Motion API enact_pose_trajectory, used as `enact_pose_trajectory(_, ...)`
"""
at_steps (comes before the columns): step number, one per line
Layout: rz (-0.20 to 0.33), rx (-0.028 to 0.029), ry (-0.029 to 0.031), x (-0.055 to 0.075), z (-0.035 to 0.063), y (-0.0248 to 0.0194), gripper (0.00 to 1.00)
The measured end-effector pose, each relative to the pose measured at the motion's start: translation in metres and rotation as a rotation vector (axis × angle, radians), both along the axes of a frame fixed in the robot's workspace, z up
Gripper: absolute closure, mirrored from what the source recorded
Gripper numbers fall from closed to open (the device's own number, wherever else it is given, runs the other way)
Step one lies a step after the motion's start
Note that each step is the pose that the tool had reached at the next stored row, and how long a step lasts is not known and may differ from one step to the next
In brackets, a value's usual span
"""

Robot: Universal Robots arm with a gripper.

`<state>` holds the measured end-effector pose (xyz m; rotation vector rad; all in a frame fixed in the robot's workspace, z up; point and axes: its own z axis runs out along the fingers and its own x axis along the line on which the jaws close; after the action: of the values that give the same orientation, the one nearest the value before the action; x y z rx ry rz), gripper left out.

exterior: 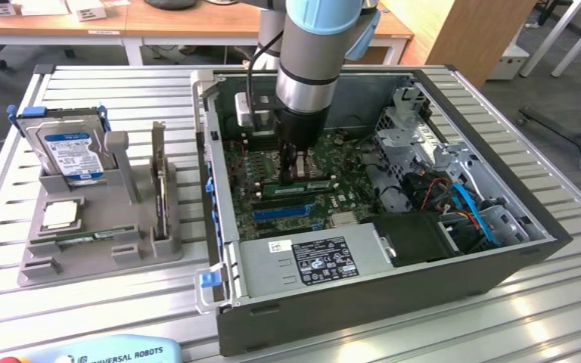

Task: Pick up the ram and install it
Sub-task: 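Press down the ram until it locks into place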

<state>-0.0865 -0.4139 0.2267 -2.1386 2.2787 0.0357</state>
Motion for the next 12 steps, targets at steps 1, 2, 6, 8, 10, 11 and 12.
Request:
enact_pose_trajectory(1,0.0,0.0001,0.0,0.0,-0.0002,0.0,0.9)
enact_pose_trajectory(2,0.0,0.0001,0.0,0.0,-0.0005,0.0,0.9)
enact_pose_trajectory(6,0.0,-0.0002,0.0002,0.0,-0.0011,0.0,0.9)
enact_pose_trajectory(8,0.0,-0.0001,0.0001,0.0,-0.0012,0.0,0.9)
enact_pose_trajectory(10,0.0,0.0,0.0001,0.0,-0.0012,0.0,0.9)
enact_pose_trajectory(11,0.0,0.0,0.0001,0.0,-0.0015,0.0,0.9)
enact_pose_trajectory(12,0.0,0.0001,0.0,0.0,-0.0018,0.0,0.9)
